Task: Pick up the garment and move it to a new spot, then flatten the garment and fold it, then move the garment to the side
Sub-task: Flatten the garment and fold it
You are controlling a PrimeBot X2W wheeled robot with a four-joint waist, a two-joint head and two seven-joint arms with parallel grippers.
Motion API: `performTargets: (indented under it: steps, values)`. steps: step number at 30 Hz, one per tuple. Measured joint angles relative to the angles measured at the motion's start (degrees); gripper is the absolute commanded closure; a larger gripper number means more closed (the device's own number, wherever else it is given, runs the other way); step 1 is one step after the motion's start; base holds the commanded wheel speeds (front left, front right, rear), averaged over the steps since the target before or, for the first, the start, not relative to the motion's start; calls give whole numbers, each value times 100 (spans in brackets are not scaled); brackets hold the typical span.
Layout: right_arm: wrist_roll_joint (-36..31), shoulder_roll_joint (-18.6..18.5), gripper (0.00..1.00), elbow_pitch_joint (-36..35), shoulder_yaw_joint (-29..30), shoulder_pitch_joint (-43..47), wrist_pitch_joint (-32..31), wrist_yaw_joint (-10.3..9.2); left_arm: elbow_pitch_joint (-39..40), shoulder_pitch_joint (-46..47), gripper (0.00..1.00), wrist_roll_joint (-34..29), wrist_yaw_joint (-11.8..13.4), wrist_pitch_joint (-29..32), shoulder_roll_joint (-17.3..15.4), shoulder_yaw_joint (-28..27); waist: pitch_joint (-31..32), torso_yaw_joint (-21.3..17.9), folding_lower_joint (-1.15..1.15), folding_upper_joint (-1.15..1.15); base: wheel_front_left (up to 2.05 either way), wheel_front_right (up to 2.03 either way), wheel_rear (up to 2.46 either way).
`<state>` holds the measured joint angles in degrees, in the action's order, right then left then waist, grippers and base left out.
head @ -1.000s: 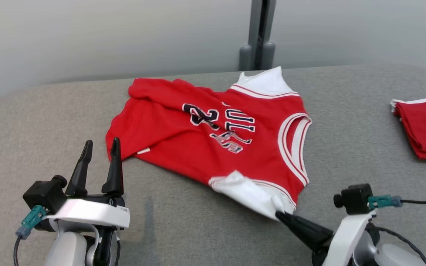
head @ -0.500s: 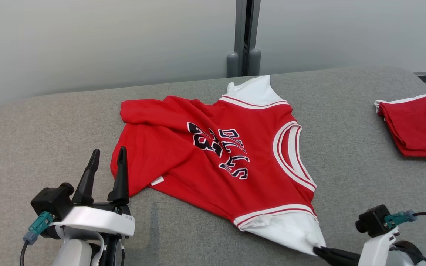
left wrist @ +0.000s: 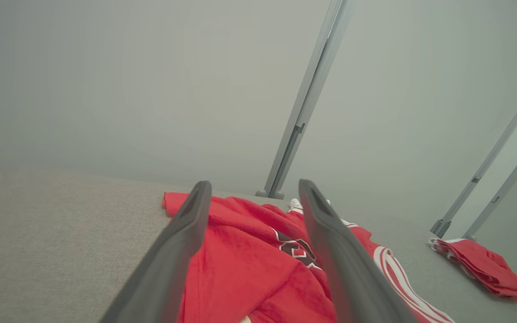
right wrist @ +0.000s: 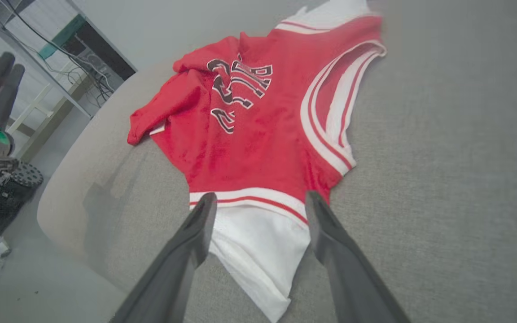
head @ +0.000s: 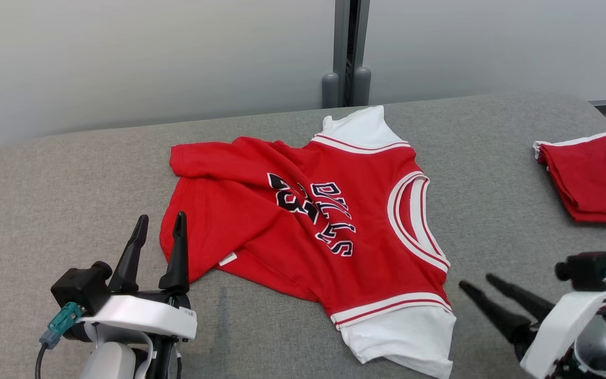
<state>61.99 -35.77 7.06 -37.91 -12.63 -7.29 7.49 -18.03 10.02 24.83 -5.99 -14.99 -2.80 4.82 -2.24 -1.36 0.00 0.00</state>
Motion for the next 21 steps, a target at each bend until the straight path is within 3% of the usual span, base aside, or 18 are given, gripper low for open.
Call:
performTargets:
  steps: [6,14,21]
  values:
    - [-166,620,0,911,924,-101,824,0,5,30,0,35,2,0,1,140,-40,94,0,0,0,0,0]
    - [-818,1464,0,2260,1173,-428,1287,0,-3,110,0,25,1,0,1,265,-164,330,0,0,0,0,0]
    - [-937,1898,0,3203,1204,-698,1441,0,-54,163,0,14,0,0,0,336,-283,613,0,0,0,0,0]
